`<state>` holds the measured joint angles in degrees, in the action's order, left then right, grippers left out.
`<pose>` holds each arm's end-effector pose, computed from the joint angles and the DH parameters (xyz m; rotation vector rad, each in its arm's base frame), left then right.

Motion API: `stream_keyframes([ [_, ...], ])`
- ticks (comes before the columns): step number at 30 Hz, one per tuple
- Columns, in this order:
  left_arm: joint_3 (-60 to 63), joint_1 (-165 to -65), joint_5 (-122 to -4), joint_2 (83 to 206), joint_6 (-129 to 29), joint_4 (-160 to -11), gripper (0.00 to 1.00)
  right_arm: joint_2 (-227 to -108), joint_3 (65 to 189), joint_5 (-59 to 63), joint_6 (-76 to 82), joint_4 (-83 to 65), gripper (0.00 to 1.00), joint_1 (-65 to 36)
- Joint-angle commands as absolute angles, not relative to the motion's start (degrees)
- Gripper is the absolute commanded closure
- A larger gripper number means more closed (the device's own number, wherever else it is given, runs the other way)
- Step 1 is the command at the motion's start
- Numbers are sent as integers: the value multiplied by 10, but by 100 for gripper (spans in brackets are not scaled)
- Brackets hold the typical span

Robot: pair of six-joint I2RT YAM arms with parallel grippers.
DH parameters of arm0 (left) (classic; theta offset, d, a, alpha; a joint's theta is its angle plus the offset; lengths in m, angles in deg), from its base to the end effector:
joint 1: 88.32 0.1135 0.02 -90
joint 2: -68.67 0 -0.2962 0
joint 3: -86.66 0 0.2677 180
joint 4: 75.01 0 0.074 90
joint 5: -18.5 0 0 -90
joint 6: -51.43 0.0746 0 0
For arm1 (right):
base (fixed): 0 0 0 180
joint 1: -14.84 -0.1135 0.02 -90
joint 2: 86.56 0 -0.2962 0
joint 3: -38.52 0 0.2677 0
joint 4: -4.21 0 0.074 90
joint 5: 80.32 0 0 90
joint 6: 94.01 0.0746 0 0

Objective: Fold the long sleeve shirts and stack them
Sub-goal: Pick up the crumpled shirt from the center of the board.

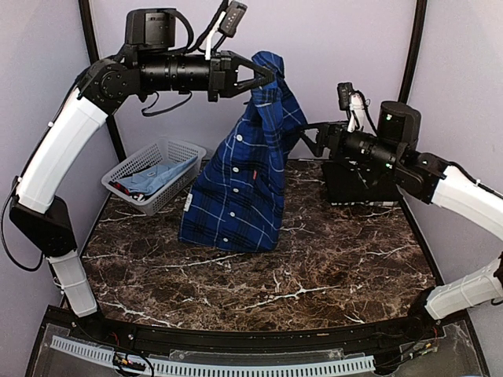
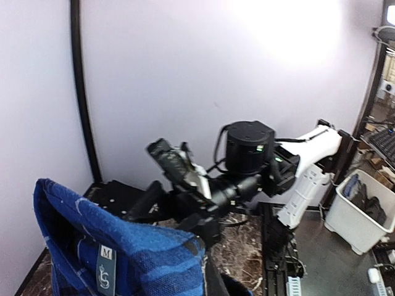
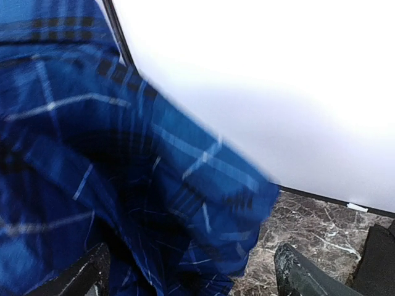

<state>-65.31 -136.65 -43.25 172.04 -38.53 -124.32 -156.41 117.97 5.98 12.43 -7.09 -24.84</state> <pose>0.2430 -0.3262 0.6007 1.0390 1.3231 -1.0345 0.2511 0.2146 0.4318 -0.3854 1.6157 0.8054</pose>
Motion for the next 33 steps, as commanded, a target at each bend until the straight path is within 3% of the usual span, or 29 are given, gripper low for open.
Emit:
stream_keyframes([
  [1, -650, -1381, -349, 1699, -351, -1262, 100, -1554, 1172, 27, 97, -79, 8, -247],
  [7, -604, -1377, -353, 1661, -346, -1263, 100, -1562, 1117, 21, 108, -60, 9, -247],
  [13, -603, -1377, -346, 1655, -346, -1263, 100, -1572, 1054, -39, 132, 6, 22, -247],
  [15, -603, -1377, -346, 1654, -347, -1261, 100, -1587, 1047, -51, 137, 20, 32, -247],
  [17, -603, -1377, -349, 1653, -346, -1260, 100, -1604, 1052, -55, 142, 30, 49, -247],
  [21, -598, -1377, -380, 1640, -344, -1260, 100, -1619, 1105, 2, 145, 0, 98, -247],
  [28, -481, -1377, -526, 1555, -355, -1179, 100, -1602, 1283, 236, 79, -138, 100, -246],
  [33, -471, -1376, -516, 1516, -349, -1157, 100, -1575, 1395, 260, 24, -142, 100, -246],
])
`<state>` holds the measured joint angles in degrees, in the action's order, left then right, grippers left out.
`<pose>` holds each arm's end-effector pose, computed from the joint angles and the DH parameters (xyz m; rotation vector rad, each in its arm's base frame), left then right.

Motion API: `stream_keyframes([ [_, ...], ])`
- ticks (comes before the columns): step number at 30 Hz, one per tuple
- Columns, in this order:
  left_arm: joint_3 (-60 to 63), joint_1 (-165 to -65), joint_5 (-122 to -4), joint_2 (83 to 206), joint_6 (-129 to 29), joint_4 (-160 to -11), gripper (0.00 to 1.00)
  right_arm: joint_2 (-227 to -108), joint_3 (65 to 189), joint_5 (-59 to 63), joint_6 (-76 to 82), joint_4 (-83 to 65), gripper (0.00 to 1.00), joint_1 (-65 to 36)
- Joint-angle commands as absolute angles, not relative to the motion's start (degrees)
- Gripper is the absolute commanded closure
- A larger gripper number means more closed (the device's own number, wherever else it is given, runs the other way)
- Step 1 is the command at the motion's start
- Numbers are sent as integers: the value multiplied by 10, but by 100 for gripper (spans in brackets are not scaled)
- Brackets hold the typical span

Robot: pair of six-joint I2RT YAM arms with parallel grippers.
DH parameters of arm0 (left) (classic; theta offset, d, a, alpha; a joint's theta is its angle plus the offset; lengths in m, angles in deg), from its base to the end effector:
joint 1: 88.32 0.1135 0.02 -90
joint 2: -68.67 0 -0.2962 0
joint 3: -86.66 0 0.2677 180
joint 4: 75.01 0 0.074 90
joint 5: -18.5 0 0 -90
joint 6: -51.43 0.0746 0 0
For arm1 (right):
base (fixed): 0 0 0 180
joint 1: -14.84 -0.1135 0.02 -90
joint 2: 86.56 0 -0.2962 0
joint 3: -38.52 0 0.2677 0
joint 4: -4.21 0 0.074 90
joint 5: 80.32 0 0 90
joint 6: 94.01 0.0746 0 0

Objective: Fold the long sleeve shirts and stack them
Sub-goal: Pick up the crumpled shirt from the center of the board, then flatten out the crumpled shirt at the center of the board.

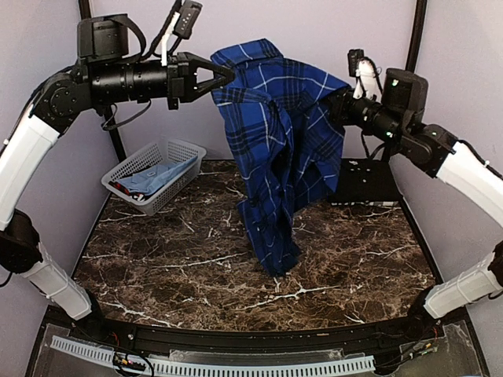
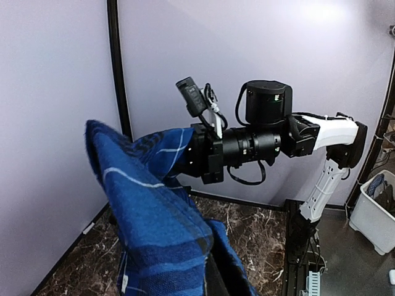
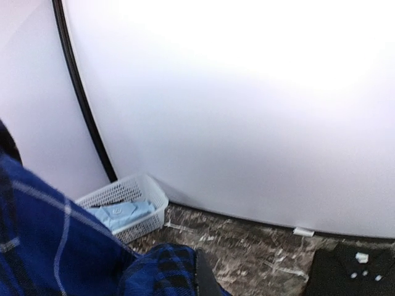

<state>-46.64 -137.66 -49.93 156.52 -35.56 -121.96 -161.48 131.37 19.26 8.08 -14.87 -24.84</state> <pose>0.2007 -0.2758 0.5965 1.0005 1.3429 -0.9193 0.2736 0.2108 0.4790 -0.2562 1.5995 0.5691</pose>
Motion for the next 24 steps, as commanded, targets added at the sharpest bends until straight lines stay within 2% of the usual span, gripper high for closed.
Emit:
stream_keyframes([
  [1, -474, -1377, -512, 1511, -348, -1157, 100, -1569, 1414, 258, 14, -142, 100, -246],
  [12, -512, -1377, -470, 1473, -366, -1112, 100, -1528, 1578, 207, -24, -174, 100, -246],
  [16, -530, -1377, -523, 1472, -381, -1097, 100, -1543, 1629, 194, -21, -210, 100, -246],
  [21, -557, -1375, -663, 1486, -383, -1092, 100, -1601, 1700, 215, -34, -272, 100, -246],
  [24, -572, -1305, -653, 1526, -446, -1109, 100, -1664, 1725, 241, -50, -315, 100, -241],
])
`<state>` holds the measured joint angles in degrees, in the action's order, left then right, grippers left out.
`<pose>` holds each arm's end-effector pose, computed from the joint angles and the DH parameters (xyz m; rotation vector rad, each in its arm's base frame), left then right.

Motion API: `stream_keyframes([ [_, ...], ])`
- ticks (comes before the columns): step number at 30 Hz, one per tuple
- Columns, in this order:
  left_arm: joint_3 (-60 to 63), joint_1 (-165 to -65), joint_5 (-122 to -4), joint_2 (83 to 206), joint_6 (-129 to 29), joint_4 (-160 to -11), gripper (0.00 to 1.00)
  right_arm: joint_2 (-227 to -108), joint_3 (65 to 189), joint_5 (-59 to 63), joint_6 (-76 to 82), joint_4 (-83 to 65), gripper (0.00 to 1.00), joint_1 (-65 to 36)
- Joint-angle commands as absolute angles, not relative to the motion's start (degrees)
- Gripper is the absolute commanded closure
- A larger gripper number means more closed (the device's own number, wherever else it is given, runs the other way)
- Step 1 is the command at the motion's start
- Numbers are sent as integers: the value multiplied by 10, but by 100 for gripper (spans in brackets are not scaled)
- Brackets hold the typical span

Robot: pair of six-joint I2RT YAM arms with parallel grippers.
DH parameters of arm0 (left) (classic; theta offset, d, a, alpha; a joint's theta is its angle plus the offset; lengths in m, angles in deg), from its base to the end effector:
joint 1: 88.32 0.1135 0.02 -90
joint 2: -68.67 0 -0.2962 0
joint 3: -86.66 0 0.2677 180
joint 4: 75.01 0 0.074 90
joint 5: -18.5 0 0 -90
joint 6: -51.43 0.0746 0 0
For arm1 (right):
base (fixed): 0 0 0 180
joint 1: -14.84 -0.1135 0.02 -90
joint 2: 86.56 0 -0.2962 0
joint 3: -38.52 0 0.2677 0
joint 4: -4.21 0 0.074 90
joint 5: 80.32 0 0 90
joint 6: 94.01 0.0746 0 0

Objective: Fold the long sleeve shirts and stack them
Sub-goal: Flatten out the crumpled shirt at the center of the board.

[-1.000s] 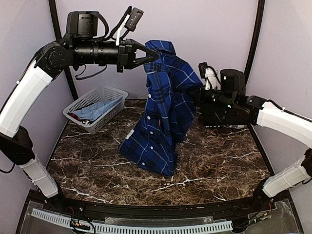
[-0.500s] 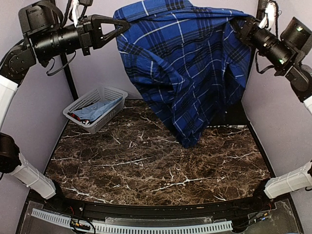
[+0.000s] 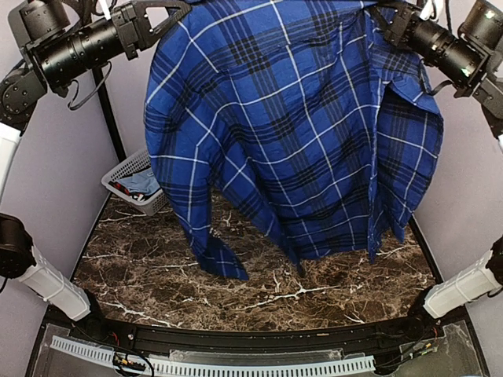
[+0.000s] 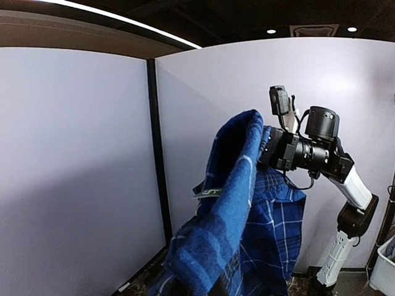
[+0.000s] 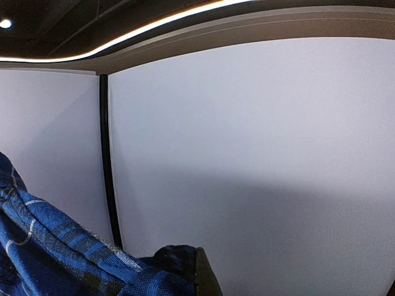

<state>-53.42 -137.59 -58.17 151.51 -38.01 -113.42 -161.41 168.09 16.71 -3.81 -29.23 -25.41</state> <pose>0.1610 -0.2133 0.6798 0.7308 1.0757 -0.8764 0.1854 0.1450 0.6717 -0.3135 1.1789 0.5443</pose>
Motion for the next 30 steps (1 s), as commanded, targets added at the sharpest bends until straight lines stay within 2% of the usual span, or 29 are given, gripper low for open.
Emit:
stream_keyframes([
  [1, -571, -1282, -622, 1536, -466, -1121, 100, -1685, 1725, 237, -49, -327, 100, -227],
  [3, -553, -1221, -583, 1574, -518, -1141, 100, -1733, 1711, 190, -19, -356, 100, -182],
  [7, -421, -1125, -507, 1658, -594, -1135, 100, -1816, 1604, 66, 68, -359, 100, -96],
  [11, -327, -1108, -529, 1779, -599, -1146, 100, -1924, 1548, 70, 99, -393, 99, -58],
  [12, -317, -1108, -547, 1793, -596, -1156, 99, -1942, 1544, 69, 100, -403, 93, -54],
  [14, -302, -1107, -566, 1816, -593, -1153, 87, -1959, 1532, 64, 99, -410, 74, -52],
  [15, -292, -1107, -571, 1818, -592, -1151, 73, -1957, 1520, 57, 99, -404, 65, -53],
  [16, -288, -1107, -585, 1818, -592, -1148, 65, -1951, 1508, 53, 99, -395, 58, -54],
  [17, -285, -1107, -593, 1815, -591, -1148, 54, -1942, 1493, 55, 100, -386, 53, -56],
  [21, -269, -1108, -635, 1792, -597, -1173, 38, -1901, 1436, 81, 98, -375, 40, -70],
  [26, -179, -1119, -663, 1720, -612, -1155, 34, -1831, 1329, 90, 108, -347, 39, -108],
  [30, -89, -1139, -618, 1648, -635, -1122, 43, -1782, 1237, 53, 138, -313, 45, -140],
])
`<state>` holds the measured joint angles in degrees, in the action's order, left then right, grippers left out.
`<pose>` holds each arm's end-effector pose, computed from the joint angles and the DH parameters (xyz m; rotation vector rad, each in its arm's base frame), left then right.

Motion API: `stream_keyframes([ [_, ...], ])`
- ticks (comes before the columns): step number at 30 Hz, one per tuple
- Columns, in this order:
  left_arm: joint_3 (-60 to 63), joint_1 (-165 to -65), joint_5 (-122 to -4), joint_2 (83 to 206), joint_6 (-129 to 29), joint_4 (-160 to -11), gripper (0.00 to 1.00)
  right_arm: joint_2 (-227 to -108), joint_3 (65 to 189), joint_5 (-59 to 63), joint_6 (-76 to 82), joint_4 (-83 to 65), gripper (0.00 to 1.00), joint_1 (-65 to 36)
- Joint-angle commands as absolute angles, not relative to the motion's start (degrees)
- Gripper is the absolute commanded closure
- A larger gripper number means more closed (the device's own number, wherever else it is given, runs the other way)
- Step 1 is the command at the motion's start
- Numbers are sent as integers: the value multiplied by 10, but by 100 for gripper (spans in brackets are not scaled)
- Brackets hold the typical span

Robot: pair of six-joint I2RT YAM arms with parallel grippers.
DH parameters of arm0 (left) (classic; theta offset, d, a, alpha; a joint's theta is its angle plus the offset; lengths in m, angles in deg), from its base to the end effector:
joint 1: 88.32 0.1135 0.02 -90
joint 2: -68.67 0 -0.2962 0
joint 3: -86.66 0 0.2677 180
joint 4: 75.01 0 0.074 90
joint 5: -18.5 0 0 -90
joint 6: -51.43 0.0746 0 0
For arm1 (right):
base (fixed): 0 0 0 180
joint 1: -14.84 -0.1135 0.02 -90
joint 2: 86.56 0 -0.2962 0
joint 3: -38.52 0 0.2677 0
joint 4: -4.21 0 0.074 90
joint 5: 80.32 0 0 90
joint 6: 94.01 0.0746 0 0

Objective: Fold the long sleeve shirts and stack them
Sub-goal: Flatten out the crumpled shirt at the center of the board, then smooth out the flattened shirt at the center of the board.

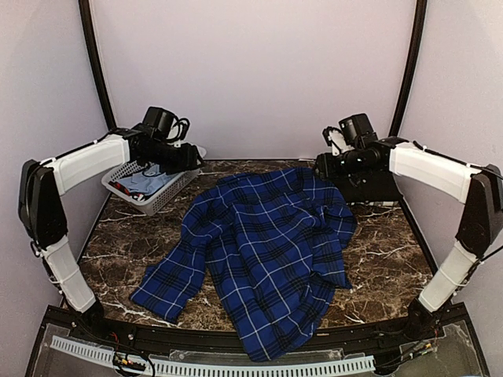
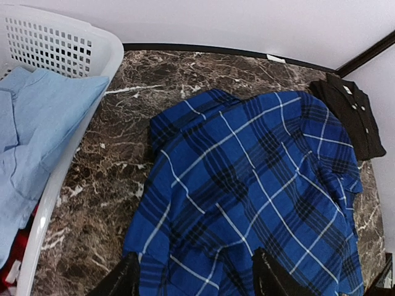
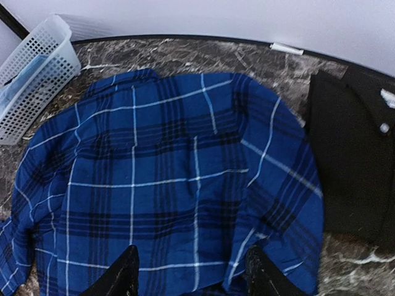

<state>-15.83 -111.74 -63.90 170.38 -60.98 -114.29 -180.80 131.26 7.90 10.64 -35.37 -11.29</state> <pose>0.4215 -0.1933 0.3151 0.0939 2.2985 -0.5725 0.3774 0.1877 0.3043 -0.2484 2.3074 0.4016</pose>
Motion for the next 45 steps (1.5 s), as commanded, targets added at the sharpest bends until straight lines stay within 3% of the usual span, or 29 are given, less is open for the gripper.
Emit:
stream_keyframes([
  [1, -59, -1146, -605, 1642, -645, -1110, 44, -1772, 1220, 54, 144, -307, 45, -151],
  [8, 55, -1211, -588, 1639, -710, -1055, 55, -1749, 1128, 50, 199, -280, 53, -230],
  [16, 53, -1206, -640, 1720, -721, -1037, 61, -1762, 1069, 41, 239, -240, 57, -253],
  [27, 25, -1118, -682, 1804, -705, -1050, 68, -1786, 1038, 32, 254, -206, 58, -261],
  [45, -99, -970, -737, 1876, -650, -1115, 70, -1804, 1079, 57, 242, -221, 54, -262],
])
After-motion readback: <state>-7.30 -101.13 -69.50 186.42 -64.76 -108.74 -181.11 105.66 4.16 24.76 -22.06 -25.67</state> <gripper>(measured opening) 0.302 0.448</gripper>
